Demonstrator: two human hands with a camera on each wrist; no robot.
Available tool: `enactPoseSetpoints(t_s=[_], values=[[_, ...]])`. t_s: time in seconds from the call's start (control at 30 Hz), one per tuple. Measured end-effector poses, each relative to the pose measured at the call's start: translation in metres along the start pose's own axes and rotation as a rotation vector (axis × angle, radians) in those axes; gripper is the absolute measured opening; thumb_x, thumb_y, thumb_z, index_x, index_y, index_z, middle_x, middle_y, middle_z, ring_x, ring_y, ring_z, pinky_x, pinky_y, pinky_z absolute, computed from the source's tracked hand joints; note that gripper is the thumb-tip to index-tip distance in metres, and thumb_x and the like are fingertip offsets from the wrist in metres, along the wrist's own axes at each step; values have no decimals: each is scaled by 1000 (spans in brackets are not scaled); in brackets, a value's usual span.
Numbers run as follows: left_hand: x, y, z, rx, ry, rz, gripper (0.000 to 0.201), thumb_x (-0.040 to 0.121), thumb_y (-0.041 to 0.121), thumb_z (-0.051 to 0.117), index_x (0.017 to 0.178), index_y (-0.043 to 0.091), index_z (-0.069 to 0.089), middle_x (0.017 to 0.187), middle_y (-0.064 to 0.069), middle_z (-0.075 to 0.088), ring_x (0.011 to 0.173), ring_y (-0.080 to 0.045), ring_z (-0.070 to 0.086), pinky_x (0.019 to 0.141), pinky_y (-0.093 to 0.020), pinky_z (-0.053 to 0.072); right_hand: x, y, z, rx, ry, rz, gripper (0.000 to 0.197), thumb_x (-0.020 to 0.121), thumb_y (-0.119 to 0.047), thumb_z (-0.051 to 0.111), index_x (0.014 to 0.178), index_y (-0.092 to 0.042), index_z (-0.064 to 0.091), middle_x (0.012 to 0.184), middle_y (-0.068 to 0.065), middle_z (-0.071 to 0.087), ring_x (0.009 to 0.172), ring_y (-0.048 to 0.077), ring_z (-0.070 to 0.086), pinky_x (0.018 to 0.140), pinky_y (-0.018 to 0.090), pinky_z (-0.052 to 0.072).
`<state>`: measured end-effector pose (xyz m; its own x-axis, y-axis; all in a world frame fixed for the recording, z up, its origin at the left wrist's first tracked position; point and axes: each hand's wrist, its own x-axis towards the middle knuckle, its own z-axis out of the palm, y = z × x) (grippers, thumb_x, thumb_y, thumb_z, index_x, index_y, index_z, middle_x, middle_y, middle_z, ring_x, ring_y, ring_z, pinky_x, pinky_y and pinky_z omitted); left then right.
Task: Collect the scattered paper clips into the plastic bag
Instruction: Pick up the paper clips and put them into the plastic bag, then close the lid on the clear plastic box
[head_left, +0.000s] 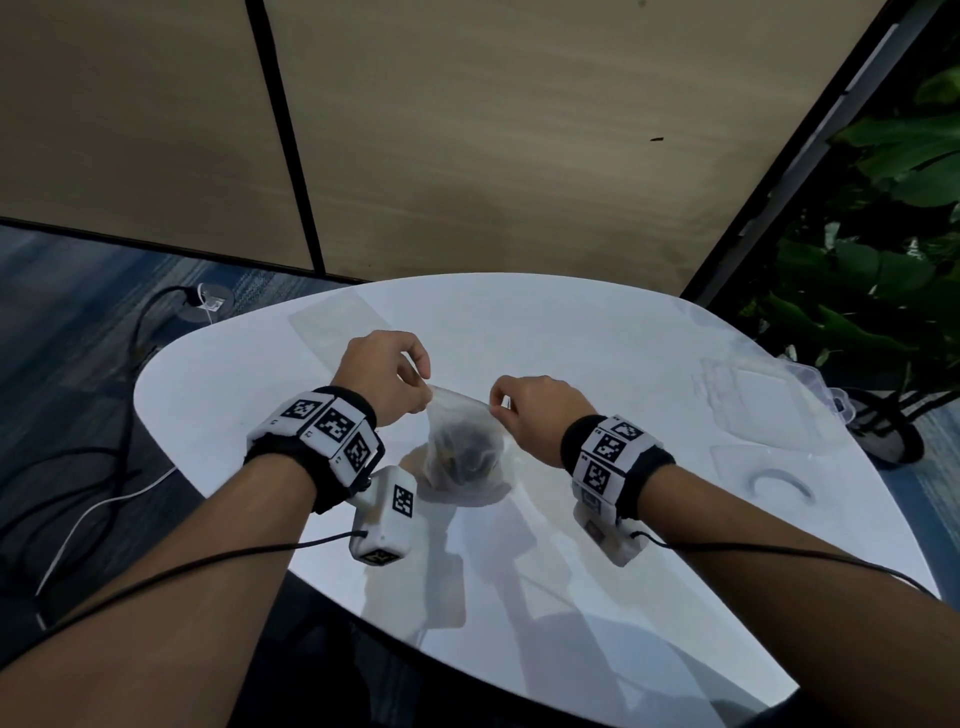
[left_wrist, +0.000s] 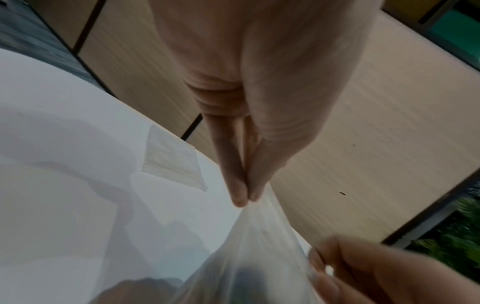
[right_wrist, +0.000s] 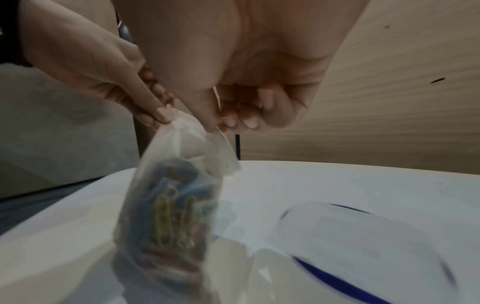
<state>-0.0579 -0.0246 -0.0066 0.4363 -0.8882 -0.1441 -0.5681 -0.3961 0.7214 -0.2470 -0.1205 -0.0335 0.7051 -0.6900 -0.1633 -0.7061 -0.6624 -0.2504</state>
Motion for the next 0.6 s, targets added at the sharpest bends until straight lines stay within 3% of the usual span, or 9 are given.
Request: enactPoseSetpoints(t_s=[0.23, 0.4, 0.5, 0.6], values=[[11, -12, 2, -4, 61, -39, 22, 77, 0, 76, 76, 15, 61, 76, -8, 75, 61, -17, 68, 56, -19, 44, 4, 16, 1, -61, -41, 66, 22, 100, -34, 37, 109, -24, 55, 96, 3, 66, 81, 26, 58, 69, 32, 43], [29, -16, 15, -14, 78, -69, 16, 83, 1, 69, 86, 16, 65, 85, -10, 75, 81, -27, 73, 66, -25, 50, 9, 24, 11, 127, -103, 62, 21, 96, -37, 47, 111, -25, 56, 91, 2, 68, 87, 23, 63, 80, 36, 53], [49, -22, 34, 84, 14, -90, 26, 91, 4, 57, 110, 18, 68, 109, -8, 72, 101, -27, 68, 76, -28, 50, 9, 48, 7, 192, -122, 100, 28, 95, -32, 53, 123, -25, 53, 102, 2, 67, 89, 18, 58, 85, 32, 48], [75, -38, 51, 207, -57, -72, 37, 93, 4, 54, 125, 20, 64, 140, -10, 56, 129, -29, 54, 97, -32, 47, 3, 94, 4, 104, -15, 223, 37, 93, -30, 58, 129, -24, 52, 128, 6, 50, 103, 23, 56, 93, 34, 46]])
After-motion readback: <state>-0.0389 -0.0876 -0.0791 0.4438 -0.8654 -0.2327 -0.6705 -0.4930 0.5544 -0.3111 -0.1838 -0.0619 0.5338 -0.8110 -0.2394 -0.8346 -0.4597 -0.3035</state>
